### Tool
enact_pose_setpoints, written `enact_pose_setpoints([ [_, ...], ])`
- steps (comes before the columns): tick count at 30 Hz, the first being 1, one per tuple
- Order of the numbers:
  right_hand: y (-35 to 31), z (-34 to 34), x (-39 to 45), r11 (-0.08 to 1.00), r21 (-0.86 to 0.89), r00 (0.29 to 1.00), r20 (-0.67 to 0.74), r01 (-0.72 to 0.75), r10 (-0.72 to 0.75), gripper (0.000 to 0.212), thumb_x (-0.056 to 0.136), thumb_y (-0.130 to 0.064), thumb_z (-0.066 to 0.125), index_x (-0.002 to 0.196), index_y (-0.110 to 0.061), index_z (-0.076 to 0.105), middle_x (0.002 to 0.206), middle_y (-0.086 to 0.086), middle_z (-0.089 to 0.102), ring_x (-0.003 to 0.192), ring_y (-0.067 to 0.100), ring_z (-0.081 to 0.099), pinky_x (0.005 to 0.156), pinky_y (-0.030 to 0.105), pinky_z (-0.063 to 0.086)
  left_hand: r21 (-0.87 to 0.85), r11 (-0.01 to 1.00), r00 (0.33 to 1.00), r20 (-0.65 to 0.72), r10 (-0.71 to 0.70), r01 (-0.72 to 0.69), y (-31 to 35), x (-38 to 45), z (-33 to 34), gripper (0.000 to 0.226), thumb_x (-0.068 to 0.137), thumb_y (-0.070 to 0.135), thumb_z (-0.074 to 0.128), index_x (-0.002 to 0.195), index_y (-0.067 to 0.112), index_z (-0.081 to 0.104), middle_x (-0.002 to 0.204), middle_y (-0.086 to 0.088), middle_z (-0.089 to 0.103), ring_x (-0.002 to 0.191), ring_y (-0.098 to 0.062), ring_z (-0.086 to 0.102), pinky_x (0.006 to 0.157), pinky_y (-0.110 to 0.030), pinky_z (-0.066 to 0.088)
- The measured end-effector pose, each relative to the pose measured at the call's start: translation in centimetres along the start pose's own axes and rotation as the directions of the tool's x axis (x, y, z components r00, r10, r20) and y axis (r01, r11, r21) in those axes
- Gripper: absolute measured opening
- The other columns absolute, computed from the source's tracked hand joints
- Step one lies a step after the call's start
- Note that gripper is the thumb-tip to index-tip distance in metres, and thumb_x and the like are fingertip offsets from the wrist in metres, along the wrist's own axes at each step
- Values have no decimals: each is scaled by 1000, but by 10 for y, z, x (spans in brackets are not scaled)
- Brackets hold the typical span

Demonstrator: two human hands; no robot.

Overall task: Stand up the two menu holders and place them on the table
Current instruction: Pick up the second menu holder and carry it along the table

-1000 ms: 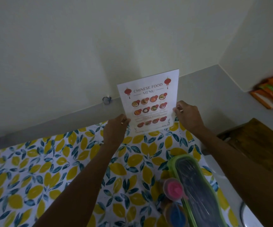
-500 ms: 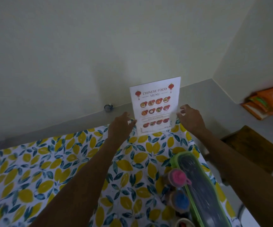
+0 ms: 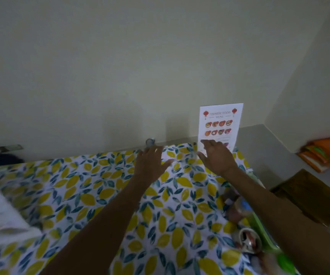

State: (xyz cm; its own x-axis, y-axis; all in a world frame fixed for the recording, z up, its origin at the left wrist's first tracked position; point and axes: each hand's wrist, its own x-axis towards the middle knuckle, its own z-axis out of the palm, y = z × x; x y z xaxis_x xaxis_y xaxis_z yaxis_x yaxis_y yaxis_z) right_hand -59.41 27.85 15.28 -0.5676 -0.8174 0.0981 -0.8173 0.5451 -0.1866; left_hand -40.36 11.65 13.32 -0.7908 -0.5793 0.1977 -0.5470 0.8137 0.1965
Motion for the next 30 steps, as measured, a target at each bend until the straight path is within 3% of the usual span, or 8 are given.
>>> enact_pose_setpoints([
  [4,-93,11,-42,994,-24,994,47,103,-102,58,97,-45,46,144,-11,40,138,19,54,119,42,54,94,51,50,18,998,998,0,-57,57,-59,-77,-29,71,87,66,47,140,19,47,138,-7,56,125,-30,53,102,-45,39],
  [8,-188,31,-78,980,-17,978,71,199,-197,60,96,-47,46,144,-11,40,136,18,56,119,40,54,93,48,51,21,990,990,35,-140,140,-122,-159,-61,71,89,63,46,144,19,40,146,-7,47,132,-30,45,106,-45,33],
  [16,-350,64,-127,926,19,909,183,376,-373,59,98,-47,44,146,-13,37,143,14,50,126,36,50,99,47,47,62,934,936,0,-353,352,-236,-297,-104,72,87,68,44,143,22,42,143,-4,51,128,-27,50,104,-44,38],
  [22,-435,88,-145,878,61,853,216,475,-476,59,98,-48,44,146,-13,37,142,14,51,126,36,50,99,48,48,104,875,881,-22,-473,472,-298,-367,-125,68,88,66,42,138,19,45,136,-6,55,123,-30,52,99,-46,41],
  [30,-508,131,-146,862,112,812,296,494,-503,60,97,-47,45,145,-12,38,146,13,48,130,36,47,103,48,45,114,809,813,21,-582,577,-367,-413,-129,72,90,67,39,145,20,38,146,-6,47,132,-29,46,105,-48,37],
])
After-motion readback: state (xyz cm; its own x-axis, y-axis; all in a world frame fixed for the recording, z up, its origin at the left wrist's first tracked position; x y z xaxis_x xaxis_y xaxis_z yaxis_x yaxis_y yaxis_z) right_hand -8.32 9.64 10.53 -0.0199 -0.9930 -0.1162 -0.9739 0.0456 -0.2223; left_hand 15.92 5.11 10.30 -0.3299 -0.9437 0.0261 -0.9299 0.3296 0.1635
